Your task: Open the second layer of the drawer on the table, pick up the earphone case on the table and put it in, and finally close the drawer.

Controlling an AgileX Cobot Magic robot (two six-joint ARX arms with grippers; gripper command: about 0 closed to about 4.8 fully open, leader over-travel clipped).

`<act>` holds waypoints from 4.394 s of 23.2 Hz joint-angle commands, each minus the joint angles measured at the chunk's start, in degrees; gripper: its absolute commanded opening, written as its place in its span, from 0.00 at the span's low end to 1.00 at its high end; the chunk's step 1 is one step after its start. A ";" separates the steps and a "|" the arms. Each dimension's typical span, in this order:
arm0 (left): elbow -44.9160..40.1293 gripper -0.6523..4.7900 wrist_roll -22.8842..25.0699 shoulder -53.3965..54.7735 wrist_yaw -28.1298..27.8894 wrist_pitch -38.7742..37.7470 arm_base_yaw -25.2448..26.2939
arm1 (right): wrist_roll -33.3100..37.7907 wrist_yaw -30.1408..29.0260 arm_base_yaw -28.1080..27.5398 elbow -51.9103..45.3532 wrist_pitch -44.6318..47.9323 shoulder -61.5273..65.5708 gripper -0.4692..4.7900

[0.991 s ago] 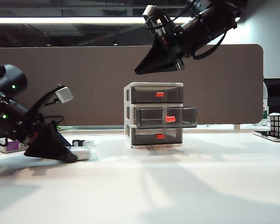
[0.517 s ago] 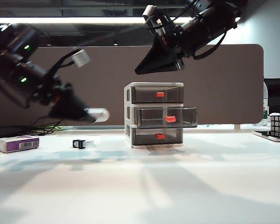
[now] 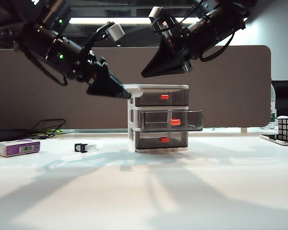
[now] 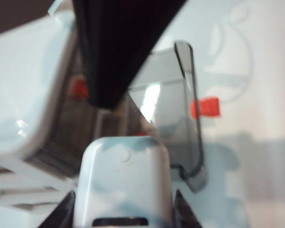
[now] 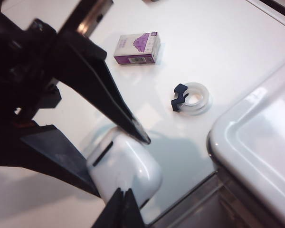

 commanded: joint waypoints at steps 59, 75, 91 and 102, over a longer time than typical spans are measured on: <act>7.52 0.11 -15.32 -0.15 2.80 -11.21 -8.02 | 7.72 11.61 -1.95 11.50 17.29 6.10 0.08; 7.34 0.11 -16.94 12.02 1.38 -5.84 -10.03 | 7.80 13.27 -1.95 11.45 15.39 11.54 0.08; 7.50 0.11 -21.49 14.97 -22.01 15.80 -10.67 | 6.14 15.06 -1.95 11.45 11.52 11.67 0.08; 7.52 0.11 -24.39 17.42 -28.35 18.58 -10.78 | 4.94 13.40 -1.95 11.45 11.54 11.65 0.08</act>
